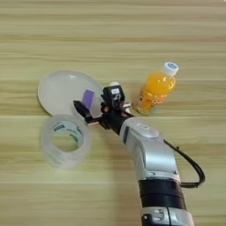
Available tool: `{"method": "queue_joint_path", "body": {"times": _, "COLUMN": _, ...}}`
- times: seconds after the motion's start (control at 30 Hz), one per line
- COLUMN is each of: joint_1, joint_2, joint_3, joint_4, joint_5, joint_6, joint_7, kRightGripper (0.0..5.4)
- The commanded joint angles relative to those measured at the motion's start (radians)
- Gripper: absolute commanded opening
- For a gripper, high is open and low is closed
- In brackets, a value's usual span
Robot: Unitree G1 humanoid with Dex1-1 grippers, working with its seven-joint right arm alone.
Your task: Move the objects on the table
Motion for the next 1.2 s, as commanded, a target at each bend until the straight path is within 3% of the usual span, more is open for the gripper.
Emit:
{"method": "queue_joint_path", "body": {"times": 0.03, "joint_1": -0.069, "joint_2": -0.03, "joint_3": -0.021, "joint_4": -0.08, "joint_5": 0.031, "joint_6": 0.025, "joint_7": 0.0, "kRightGripper": 5.38}}
{"method": "queue_joint_path", "body": {"times": 0.23, "joint_1": -0.073, "joint_2": -0.023, "joint_3": 0.006, "joint_4": -0.1, "joint_5": 0.027, "joint_6": 0.064, "joint_7": 0.004, "kRightGripper": 5.38}}
{"method": "queue_joint_path", "body": {"times": 0.4, "joint_1": -0.095, "joint_2": -0.023, "joint_3": 0.027, "joint_4": -0.046, "joint_5": 0.006, "joint_6": 0.064, "joint_7": 0.002, "kRightGripper": 5.38}}
{"method": "queue_joint_path", "body": {"times": 0.87, "joint_1": -0.143, "joint_2": -0.022, "joint_3": -0.018, "joint_4": 0.046, "joint_5": -0.02, "joint_6": 0.019, "joint_7": -0.064, "kRightGripper": 5.38}}
{"method": "queue_joint_path", "body": {"times": 1.2, "joint_1": -0.147, "joint_2": -0.023, "joint_3": 0.026, "joint_4": 0.058, "joint_5": -0.048, "joint_6": 0.043, "joint_7": -0.049, "kRightGripper": 5.38}}
